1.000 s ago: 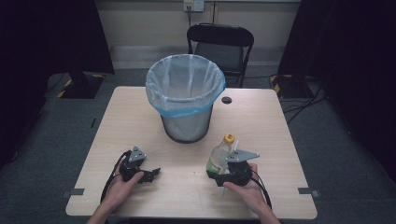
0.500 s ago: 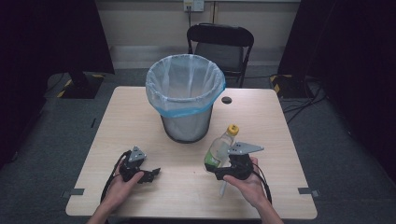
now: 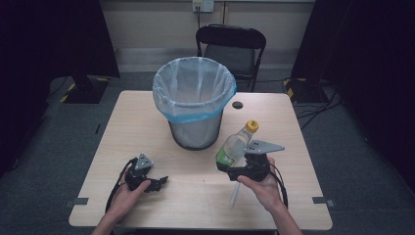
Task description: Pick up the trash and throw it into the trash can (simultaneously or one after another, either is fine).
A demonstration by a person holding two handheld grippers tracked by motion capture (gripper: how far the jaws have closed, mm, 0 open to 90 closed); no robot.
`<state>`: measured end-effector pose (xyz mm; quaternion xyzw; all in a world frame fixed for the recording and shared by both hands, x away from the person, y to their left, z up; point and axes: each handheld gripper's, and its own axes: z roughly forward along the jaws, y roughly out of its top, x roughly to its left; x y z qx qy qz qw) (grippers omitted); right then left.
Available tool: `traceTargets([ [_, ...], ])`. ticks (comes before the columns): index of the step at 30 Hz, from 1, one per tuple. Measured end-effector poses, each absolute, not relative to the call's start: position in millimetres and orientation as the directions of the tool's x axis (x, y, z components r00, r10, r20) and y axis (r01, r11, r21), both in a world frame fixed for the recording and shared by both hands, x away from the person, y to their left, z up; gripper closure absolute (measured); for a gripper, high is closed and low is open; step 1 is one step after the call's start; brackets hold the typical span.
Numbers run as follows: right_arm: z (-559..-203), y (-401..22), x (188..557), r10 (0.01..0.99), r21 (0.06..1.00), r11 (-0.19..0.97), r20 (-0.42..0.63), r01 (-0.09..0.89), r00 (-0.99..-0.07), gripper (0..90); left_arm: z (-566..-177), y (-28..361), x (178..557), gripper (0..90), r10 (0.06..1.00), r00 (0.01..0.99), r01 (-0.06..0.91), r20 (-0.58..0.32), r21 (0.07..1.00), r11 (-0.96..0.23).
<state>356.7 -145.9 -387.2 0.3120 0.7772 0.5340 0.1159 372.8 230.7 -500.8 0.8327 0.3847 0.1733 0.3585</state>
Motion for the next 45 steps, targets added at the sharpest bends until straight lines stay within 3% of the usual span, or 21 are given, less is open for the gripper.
traceTargets([
  [45,-254,-133,385,0.505,0.984,0.088,0.087,0.152,-0.859,28.2,-501,231,373,13.4,0.764,0.645,0.516,0.012,0.730,-0.447],
])
